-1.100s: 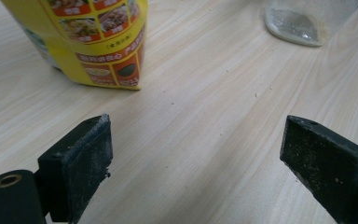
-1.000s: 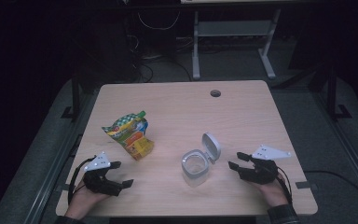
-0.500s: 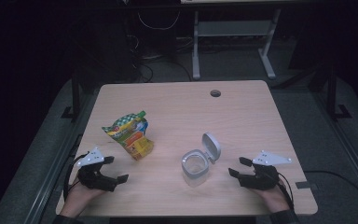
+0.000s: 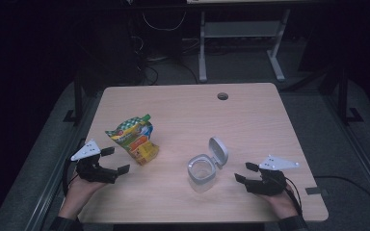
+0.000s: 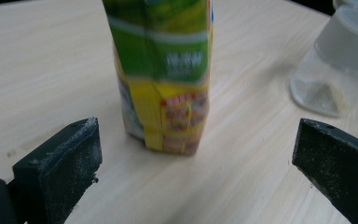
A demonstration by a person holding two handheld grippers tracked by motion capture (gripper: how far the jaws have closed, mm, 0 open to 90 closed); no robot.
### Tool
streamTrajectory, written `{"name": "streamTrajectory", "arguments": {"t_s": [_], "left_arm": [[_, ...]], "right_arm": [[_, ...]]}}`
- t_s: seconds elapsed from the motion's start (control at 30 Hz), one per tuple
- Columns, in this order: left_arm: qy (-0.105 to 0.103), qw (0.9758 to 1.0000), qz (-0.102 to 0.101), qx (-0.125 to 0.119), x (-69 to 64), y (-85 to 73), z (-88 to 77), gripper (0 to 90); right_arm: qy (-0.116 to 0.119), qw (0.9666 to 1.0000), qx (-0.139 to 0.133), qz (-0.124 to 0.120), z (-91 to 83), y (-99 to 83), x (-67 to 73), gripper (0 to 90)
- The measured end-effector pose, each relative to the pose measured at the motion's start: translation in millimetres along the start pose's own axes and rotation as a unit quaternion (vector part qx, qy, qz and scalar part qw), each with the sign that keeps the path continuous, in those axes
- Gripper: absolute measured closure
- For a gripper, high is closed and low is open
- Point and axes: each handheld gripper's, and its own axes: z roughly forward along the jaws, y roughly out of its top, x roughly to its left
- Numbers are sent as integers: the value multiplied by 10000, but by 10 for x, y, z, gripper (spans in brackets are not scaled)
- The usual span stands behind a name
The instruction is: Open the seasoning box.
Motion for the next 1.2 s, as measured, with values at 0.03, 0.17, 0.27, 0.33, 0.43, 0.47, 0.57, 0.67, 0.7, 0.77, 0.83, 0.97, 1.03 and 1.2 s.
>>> {"name": "streamTrajectory", "arguments": {"t_s": [0.03, 0.17, 0.27, 0.33, 0.43, 0.47, 0.57, 0.67, 0.7, 0.77, 0.83, 0.97, 1.03, 1.2], "left_arm": [[9, 10000, 41, -17, 8, 30, -3, 9], [-14, 9998, 123, -168, 68, 121, -9, 35], [-54, 9995, 122, -294, 128, 177, -15, 49], [-56, 9993, 185, -322, 149, 227, -16, 56], [-100, 9990, 237, -367, 165, 301, -23, 78], [-118, 9988, 239, -406, 169, 321, -21, 90], [-181, 9983, 310, -467, 184, 382, -20, 121], [-223, 9979, 338, -515, 193, 421, -11, 139], [-245, 9978, 337, -516, 200, 432, -9, 141], [-246, 9977, 402, -496, 206, 446, -7, 145], [-326, 9971, 398, -554, 213, 451, -3, 161], [-355, 9968, 460, -549, 220, 460, 18, 235], [-385, 9966, 483, -552, 235, 458, 22, 279], [-327, 9964, 564, -532, 273, 413, 33, 467]], "right_arm": [[-4, 10000, 5, 1, 2, -1, -1, 362], [1, 10000, 24, 2, 18, 2, -10, 363], [11, 10000, 40, -6, 19, 8, -12, 363], [5, 10000, 26, -8, 20, 12, -16, 363], [8, 10000, 26, -10, 23, 11, -16, 363], [18, 10000, 35, -2, 23, 12, -11, 363], [18, 10000, 34, -39, 26, 15, -10, 363], [2, 10000, 11, -24, 18, 17, -10, 363], [-26, 10000, -1, -57, 17, 19, -13, 363], [-52, 10000, -6, -75, 13, 27, -13, 363], [-59, 10000, -23, -68, 11, 29, -11, 363], [-73, 10000, -35, -42, 13, 17, -27, 364], [-81, 10000, -36, -20, 16, 16, -44, 364], [-32, 10000, -59, -54, 29, 48, -38, 364]]}}
